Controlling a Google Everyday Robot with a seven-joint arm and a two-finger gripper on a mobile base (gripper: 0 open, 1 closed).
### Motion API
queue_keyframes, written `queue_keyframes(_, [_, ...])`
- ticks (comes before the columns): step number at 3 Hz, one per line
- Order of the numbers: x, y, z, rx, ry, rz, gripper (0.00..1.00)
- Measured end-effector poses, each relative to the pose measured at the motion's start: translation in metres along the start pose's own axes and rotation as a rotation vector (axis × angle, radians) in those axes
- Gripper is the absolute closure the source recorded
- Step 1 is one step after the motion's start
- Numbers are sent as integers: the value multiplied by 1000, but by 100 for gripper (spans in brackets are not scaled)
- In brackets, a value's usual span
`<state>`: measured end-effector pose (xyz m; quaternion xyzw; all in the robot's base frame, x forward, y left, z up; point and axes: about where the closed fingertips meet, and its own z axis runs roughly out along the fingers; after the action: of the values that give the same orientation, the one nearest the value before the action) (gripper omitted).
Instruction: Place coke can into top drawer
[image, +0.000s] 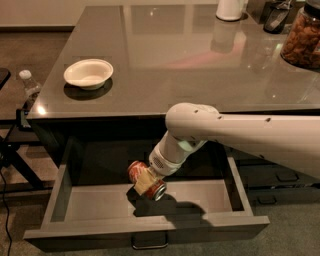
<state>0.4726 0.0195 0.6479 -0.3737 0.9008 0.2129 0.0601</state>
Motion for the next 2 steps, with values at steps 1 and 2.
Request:
queue_keyframes(1, [1,-5,12,19,13,9,100])
queue_keyframes(2, [3,-12,20,45,26,16,100])
